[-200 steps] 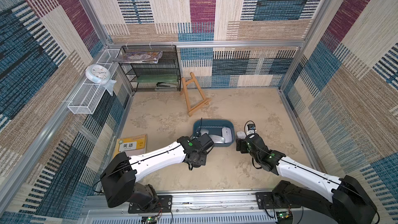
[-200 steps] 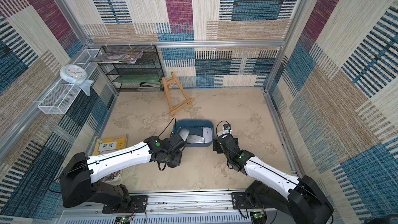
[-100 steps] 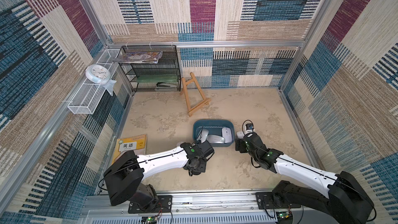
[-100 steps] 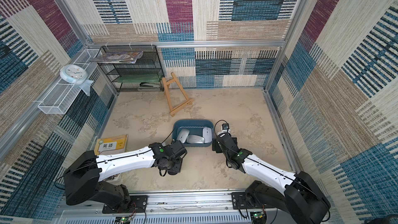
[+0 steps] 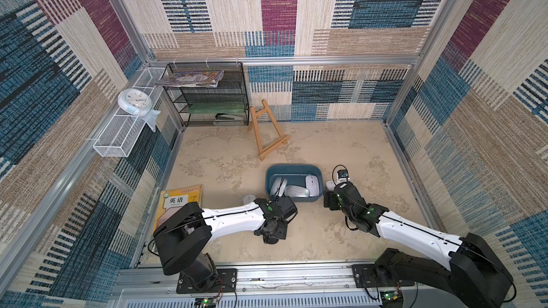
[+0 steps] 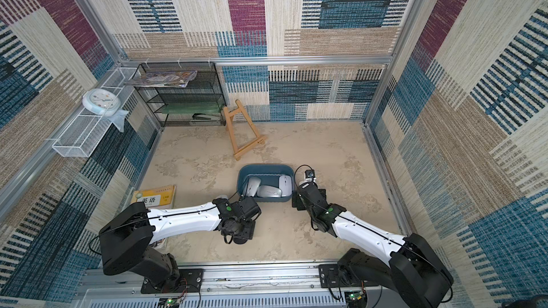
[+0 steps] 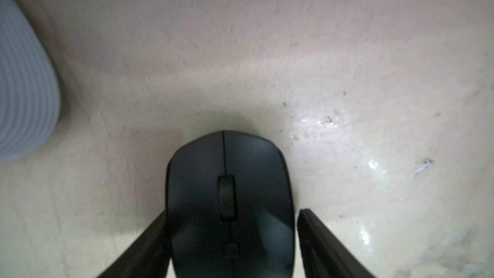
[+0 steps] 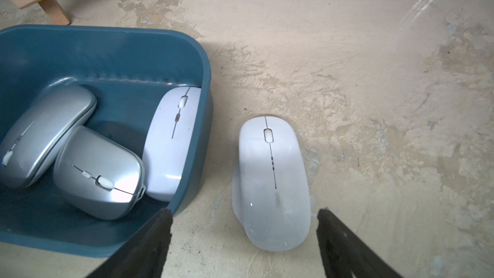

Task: Take out the mouse from the storage box
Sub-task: Place the mouse at the center of the board.

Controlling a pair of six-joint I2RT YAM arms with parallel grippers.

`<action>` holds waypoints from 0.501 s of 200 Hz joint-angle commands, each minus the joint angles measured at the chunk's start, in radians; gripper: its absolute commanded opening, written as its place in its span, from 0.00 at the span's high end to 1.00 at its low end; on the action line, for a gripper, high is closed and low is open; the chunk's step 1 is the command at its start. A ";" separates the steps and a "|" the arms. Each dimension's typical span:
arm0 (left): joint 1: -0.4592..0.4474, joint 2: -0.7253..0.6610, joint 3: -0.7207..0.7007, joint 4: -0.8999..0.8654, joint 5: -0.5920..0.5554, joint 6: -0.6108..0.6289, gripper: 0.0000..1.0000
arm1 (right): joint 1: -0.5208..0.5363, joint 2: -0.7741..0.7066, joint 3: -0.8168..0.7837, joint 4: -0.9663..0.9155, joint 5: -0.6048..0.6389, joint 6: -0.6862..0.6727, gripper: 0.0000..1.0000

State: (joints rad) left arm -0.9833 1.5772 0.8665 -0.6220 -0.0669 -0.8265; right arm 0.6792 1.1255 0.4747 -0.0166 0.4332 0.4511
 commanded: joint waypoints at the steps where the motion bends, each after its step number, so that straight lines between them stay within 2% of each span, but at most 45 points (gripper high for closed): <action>1: -0.001 -0.001 0.006 0.001 0.003 0.021 0.13 | 0.000 0.000 0.007 -0.013 0.002 -0.003 0.12; 48: -0.002 -0.079 0.014 -0.006 -0.040 0.056 0.09 | 0.000 0.000 0.007 -0.013 0.001 -0.001 0.12; 62: 0.003 -0.132 0.012 -0.007 -0.053 0.076 0.04 | -0.001 0.002 0.009 -0.014 0.000 -0.003 0.12; 80: 0.049 -0.233 -0.009 0.004 -0.043 0.116 0.01 | 0.000 0.006 0.015 -0.015 0.010 0.006 0.12; 100: 0.136 -0.373 -0.033 -0.017 -0.099 0.170 0.01 | 0.000 0.023 0.042 -0.002 0.069 -0.015 0.11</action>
State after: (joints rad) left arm -0.9173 1.3201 0.8520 -0.6182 -0.1009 -0.7399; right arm 0.6792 1.1343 0.4862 -0.0181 0.4438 0.4511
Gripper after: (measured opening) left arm 0.991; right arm 0.889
